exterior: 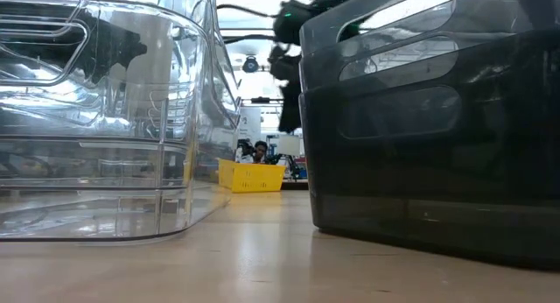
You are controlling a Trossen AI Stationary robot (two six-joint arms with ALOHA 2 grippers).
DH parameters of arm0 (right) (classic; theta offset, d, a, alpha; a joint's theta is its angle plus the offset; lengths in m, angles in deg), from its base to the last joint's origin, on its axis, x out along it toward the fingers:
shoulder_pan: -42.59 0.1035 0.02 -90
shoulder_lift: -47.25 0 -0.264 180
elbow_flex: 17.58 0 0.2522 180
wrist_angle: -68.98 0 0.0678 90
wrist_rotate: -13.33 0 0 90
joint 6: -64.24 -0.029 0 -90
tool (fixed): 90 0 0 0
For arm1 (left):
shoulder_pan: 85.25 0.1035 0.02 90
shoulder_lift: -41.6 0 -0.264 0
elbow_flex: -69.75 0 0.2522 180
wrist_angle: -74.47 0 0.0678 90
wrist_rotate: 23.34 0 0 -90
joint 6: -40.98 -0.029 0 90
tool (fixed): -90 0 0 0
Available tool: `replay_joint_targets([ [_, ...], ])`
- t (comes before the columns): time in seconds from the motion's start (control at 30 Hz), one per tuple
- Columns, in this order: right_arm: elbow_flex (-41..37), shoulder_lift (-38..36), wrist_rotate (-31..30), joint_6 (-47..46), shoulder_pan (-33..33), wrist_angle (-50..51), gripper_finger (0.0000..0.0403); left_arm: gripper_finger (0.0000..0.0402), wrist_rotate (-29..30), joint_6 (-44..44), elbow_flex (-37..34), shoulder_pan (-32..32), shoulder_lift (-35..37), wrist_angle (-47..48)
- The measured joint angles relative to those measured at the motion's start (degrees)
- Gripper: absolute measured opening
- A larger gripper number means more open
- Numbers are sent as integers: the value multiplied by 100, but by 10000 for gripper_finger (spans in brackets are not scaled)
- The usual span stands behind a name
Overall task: Stack baskets by color
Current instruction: Stack the left yellow basket into the yellow bin
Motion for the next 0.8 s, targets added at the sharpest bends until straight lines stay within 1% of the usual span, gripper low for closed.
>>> replay_joint_targets([
  [0.17,1363,877,76,684,-154,730,126,117,56,16,5,-2,0,47],
  [0.23,1808,1201,191,904,-239,908,128,117,38,27,170,-2,-2,549],
  [0.4,2794,1920,417,1458,-344,1407,145,117,-4,341,976,-8,0,2180],
  [0.5,3298,2264,406,1996,-316,1753,165,117,-287,430,1050,-6,11,2450],
  [0.57,3556,2450,371,2257,-272,1902,181,117,-396,386,823,-8,14,2204],
  [0.7,3953,2770,213,2711,-211,2108,215,117,-495,285,146,-9,-1,1082],
  [0.8,4015,2855,-159,3114,-182,2132,233,117,-807,299,96,-19,-113,855],
])
